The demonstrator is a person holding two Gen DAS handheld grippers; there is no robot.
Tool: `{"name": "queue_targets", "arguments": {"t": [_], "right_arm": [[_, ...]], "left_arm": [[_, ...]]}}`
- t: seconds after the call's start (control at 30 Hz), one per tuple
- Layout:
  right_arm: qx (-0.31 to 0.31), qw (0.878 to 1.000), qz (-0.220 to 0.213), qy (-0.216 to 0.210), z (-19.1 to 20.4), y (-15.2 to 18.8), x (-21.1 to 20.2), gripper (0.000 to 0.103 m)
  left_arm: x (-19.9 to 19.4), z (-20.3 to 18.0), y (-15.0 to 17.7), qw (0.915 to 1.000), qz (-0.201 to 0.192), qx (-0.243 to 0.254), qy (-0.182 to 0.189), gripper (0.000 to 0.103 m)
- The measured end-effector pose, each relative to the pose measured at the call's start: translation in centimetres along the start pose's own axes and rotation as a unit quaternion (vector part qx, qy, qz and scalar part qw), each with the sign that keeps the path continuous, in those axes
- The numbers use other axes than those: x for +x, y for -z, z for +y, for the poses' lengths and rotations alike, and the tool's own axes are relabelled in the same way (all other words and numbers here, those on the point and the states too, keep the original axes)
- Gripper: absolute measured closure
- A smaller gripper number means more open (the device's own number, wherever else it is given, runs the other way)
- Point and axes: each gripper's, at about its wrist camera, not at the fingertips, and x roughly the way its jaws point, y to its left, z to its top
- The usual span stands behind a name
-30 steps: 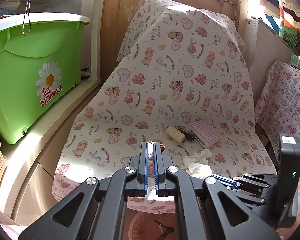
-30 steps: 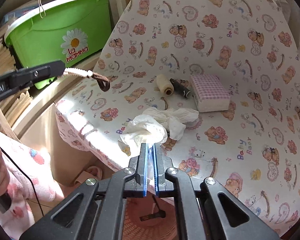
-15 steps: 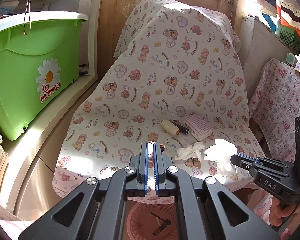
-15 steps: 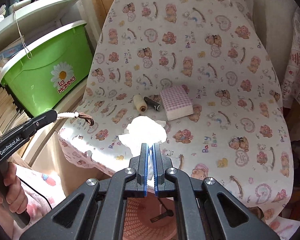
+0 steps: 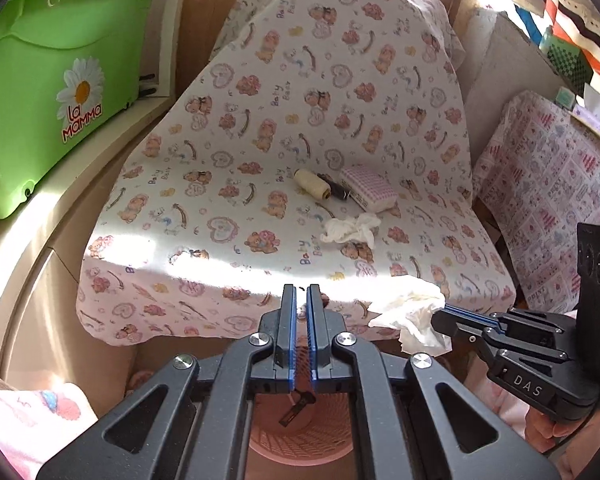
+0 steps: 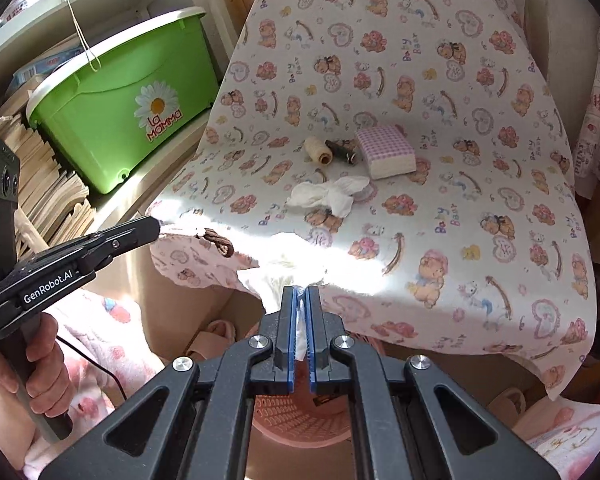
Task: Collect trash
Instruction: 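Carry both items over the pink wastebasket and open both tools to drop them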
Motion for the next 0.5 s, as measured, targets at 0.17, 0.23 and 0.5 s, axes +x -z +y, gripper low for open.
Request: {"name": "queue_targets", "arguments": {"t": [0.17, 0.23, 0.5], "right_arm": [[0.0, 1.0, 0.029, 0.0, -0.1, 0.2, 1.6, 0.098], [0.002, 0.999, 0.043, 0.002, -0.3, 0.4, 2.4, 0.098], [0.019, 0.991, 0.128, 0.026, -1.1, 2.5, 8.0, 0.098]], "left_arm": [[1.8, -0.7, 0.7, 0.9991, 0.041, 0.01, -0.004, 0.099], [2.9, -0.4, 1.1, 0.9975, 0.07, 0.005, -0.005, 0.099], [7.7, 0.4, 3.2, 0.9885, 0.148, -0.019, -0.021, 0.098]]}}
